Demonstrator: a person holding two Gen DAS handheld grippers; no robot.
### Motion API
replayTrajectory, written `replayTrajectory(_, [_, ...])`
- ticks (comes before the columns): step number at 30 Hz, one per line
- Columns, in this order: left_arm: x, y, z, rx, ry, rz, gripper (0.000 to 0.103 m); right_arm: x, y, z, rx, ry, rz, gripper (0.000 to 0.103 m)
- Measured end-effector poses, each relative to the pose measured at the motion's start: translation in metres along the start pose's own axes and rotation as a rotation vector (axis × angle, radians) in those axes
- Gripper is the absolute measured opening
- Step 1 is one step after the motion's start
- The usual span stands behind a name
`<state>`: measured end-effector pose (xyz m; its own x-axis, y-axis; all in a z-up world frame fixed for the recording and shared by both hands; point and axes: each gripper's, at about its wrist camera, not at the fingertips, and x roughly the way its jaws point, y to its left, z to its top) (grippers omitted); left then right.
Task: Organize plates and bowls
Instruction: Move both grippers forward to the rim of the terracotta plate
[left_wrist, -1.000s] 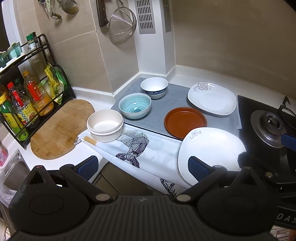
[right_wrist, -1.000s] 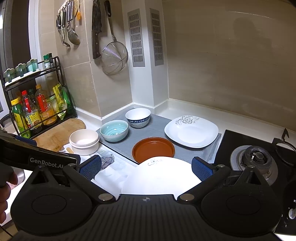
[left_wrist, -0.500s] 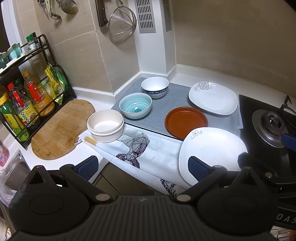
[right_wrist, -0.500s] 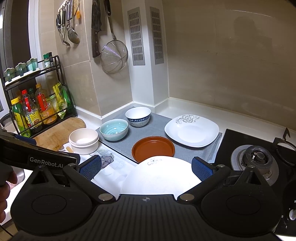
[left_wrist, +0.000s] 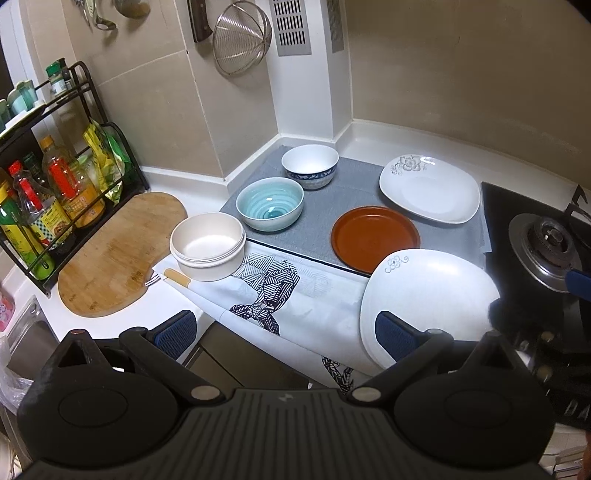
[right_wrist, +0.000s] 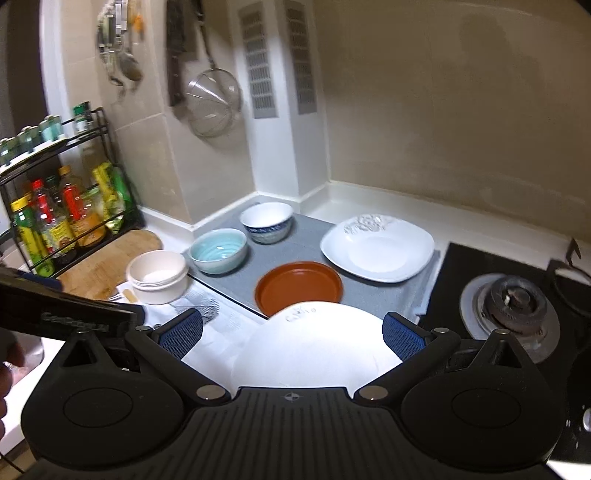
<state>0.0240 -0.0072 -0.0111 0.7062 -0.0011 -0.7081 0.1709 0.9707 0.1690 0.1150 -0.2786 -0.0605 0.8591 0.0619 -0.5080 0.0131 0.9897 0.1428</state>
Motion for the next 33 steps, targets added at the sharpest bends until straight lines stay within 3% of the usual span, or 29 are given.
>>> replayTrajectory(5, [0.03,0.011,0.006,0.016,0.01,-0.028,0.103,0.024,-0.023,-0.002,0.04,0.016,-0.103,0.103])
replayTrajectory(10, [0.072,0.024,0.023,0.041,0.011,-0.066,0.103,0.047,-0.039,-0.003,0.152,0.088,-0.189,0.103])
replayTrajectory(13, [0.101,0.033,0.035,0.068,0.018,-0.086,0.103,0.065,-0.041,-0.001,0.234,0.081,-0.226,0.103])
replayTrajectory(18, [0.151,0.041,0.054,0.07,0.095,-0.168,0.103,0.091,-0.035,0.011,0.258,0.101,-0.286,0.103])
replayTrajectory(22, [0.189,0.036,0.069,0.025,0.159,-0.233,0.103,0.121,-0.033,0.026,0.251,0.154,-0.241,0.103])
replayTrajectory(26, [0.232,0.034,0.082,-0.128,0.272,-0.295,0.103,0.165,-0.041,0.039,0.234,0.219,-0.174,0.103])
replayTrajectory(29, [0.258,0.026,0.089,-0.208,0.333,-0.277,0.103,0.205,-0.054,0.046,0.212,0.256,-0.139,0.103])
replayTrajectory(33, [0.279,0.008,0.094,-0.204,0.371,-0.238,0.103,0.257,-0.069,0.046,0.195,0.331,-0.109,0.097])
